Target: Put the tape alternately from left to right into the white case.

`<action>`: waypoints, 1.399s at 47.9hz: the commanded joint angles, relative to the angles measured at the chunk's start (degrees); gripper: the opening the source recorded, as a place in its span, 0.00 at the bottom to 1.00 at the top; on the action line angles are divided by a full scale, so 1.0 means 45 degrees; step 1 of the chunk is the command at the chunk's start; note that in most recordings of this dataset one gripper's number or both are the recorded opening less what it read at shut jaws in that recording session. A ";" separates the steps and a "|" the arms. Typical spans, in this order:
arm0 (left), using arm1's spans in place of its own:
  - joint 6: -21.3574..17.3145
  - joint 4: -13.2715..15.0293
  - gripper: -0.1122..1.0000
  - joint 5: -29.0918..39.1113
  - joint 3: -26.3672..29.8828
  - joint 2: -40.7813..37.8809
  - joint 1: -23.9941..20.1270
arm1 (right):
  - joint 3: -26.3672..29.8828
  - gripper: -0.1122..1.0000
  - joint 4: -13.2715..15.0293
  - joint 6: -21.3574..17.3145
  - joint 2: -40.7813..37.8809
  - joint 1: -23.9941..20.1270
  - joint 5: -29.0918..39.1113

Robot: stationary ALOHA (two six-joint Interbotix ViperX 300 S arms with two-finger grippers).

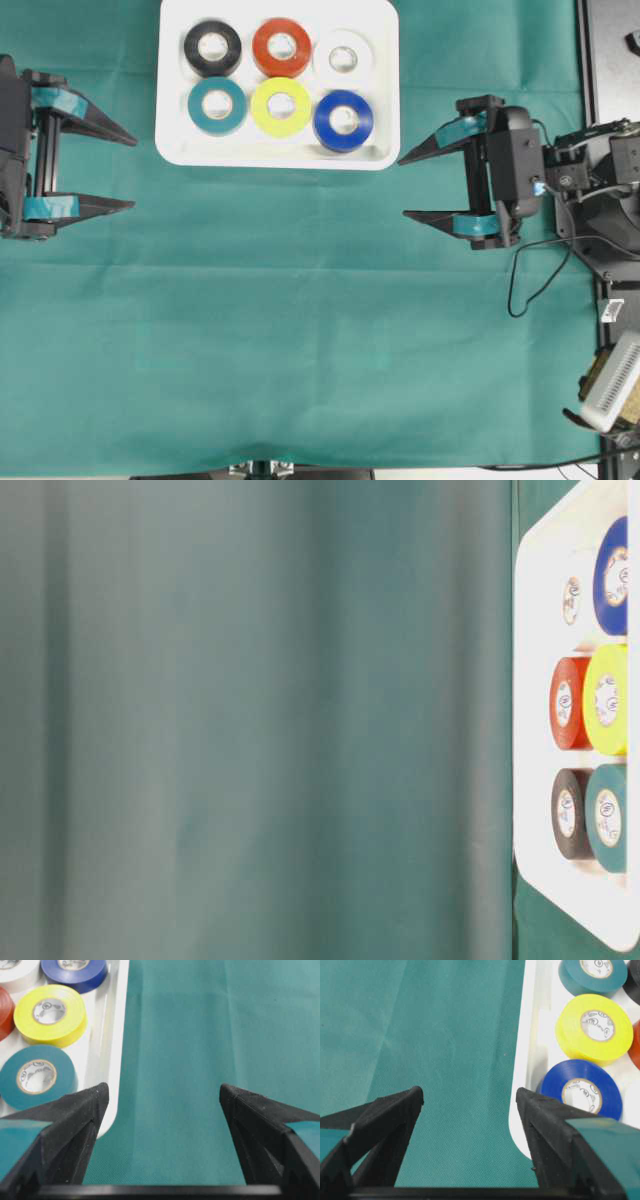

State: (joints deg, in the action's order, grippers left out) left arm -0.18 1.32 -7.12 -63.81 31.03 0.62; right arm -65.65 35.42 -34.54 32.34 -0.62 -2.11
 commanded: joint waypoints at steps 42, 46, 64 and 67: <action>-0.0020 0.0000 0.78 -0.0117 -0.2441 0.4941 -0.0059 | -0.2129 0.83 -0.0625 -0.0020 0.4531 0.0137 -0.0098; -0.0020 0.0000 0.78 -0.0117 -0.2773 0.5586 -0.0137 | -0.2402 0.83 -0.0664 -0.0020 0.5195 0.0273 -0.0098; -0.0039 0.0000 0.77 -0.0020 -0.3965 0.8203 -0.0215 | -0.3340 0.83 -0.0762 -0.0937 0.6484 0.0449 -0.0039; -0.0059 -0.0020 0.78 0.0000 -0.4102 0.8438 -0.0215 | -0.3418 0.83 -0.0781 -0.1035 0.6484 0.0449 -0.0039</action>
State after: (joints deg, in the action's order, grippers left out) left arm -0.35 1.41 -7.03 -82.35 68.29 -0.18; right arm -81.39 32.08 -38.85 61.70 1.32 -2.11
